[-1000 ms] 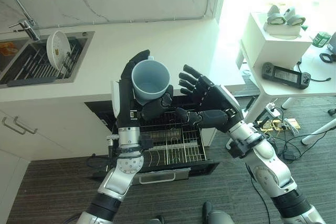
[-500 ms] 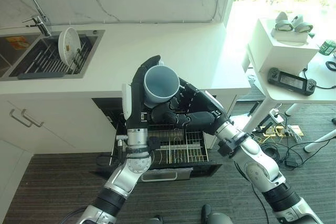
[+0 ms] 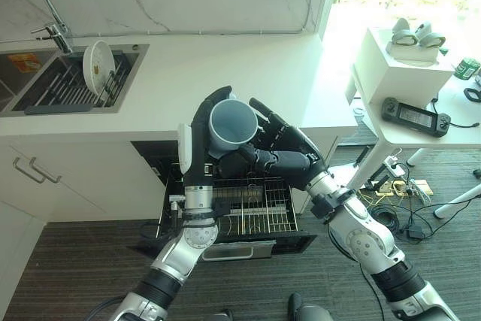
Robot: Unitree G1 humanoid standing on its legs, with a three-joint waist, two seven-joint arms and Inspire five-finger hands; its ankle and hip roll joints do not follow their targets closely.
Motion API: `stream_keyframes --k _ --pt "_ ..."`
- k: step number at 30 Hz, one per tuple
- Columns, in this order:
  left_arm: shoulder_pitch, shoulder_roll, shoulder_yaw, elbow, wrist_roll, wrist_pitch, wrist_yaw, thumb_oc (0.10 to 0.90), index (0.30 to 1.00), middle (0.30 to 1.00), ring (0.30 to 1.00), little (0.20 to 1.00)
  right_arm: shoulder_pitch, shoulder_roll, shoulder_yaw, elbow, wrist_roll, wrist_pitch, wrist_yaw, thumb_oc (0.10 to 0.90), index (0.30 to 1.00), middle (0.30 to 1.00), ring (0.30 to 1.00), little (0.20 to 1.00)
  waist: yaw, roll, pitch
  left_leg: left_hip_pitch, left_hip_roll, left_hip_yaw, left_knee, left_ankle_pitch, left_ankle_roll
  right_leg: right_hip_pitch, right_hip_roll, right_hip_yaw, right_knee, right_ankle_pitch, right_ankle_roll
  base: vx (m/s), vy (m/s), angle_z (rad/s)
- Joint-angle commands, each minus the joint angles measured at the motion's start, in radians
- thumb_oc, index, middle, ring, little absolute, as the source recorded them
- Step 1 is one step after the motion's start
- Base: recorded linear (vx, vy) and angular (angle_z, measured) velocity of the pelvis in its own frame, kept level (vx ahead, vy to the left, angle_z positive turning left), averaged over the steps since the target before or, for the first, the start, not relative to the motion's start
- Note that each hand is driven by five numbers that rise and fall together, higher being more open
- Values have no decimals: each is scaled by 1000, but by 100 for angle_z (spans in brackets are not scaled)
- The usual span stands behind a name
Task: Place the dishes in the dishwasher.
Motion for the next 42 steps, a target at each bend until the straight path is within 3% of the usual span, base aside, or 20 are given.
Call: stream_keyframes --k 1,16,32,42 --pt "-156 6 -82 -19 48 -82 24 400 300 300 300 300 -144 77 -25 -59 5 -103 36 800 900 900 900 900 12 -30 -61 6 4 0 38 -122 19 46 -33 13 53 -147 76 0 0 0" --pt "-193 -8 -141 -1 -8 -85 -34 400 300 300 300 300 -233 113 55 22 -65 -73 21 800 900 900 900 900 36 -31 -58 3 -7 -13 38 -123 24 51 -38 6 53 -147 75 1 0 0" --pt "-222 -21 -192 -6 -81 -46 -146 400 300 300 300 300 -293 127 94 68 -183 -105 17 800 900 900 900 900 46 -32 -49 3 -16 -21 38 -122 30 53 -39 3 53 -144 75 0 0 1" --pt "-232 -30 -217 -10 -73 -35 -132 400 300 300 300 300 -312 156 118 95 -204 -123 -43 800 900 900 900 900 53 -30 -43 6 -19 -23 38 -123 33 57 -40 1 53 -145 74 0 0 0"
